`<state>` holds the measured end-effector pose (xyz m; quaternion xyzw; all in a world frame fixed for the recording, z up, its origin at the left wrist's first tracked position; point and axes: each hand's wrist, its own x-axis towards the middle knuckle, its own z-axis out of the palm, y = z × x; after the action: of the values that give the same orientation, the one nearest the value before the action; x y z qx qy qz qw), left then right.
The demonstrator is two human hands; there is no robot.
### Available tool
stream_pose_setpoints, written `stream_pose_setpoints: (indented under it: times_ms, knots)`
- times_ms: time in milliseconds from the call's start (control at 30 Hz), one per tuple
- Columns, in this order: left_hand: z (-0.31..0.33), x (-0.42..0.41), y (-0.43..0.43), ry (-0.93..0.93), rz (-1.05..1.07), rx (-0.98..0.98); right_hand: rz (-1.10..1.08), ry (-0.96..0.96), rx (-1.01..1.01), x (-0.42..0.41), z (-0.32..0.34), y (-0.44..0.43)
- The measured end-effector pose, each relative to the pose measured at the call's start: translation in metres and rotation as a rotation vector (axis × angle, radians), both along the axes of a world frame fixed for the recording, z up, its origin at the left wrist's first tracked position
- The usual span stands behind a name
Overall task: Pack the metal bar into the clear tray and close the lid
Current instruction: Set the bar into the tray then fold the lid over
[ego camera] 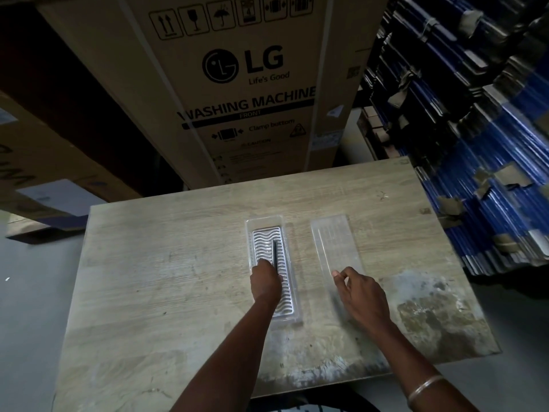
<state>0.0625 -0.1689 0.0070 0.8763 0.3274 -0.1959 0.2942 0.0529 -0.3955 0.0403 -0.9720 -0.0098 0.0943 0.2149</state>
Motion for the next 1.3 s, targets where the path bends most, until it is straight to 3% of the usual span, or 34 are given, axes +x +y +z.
stream_pose_setpoints:
  times_ms: [267,733,1300]
  knots:
    - [-0.005,-0.005,-0.001,-0.083,-0.061,0.079,0.016,-0.002,0.005,0.003,-0.001,0.000]
    - [-0.010,-0.010,-0.004,-0.072,-0.178,0.120,0.023,0.011,0.011,0.003,0.001,-0.003]
    - [0.000,-0.014,-0.007,-0.080,-0.054,0.053,0.023,0.008,0.028,-0.002,0.001,0.002]
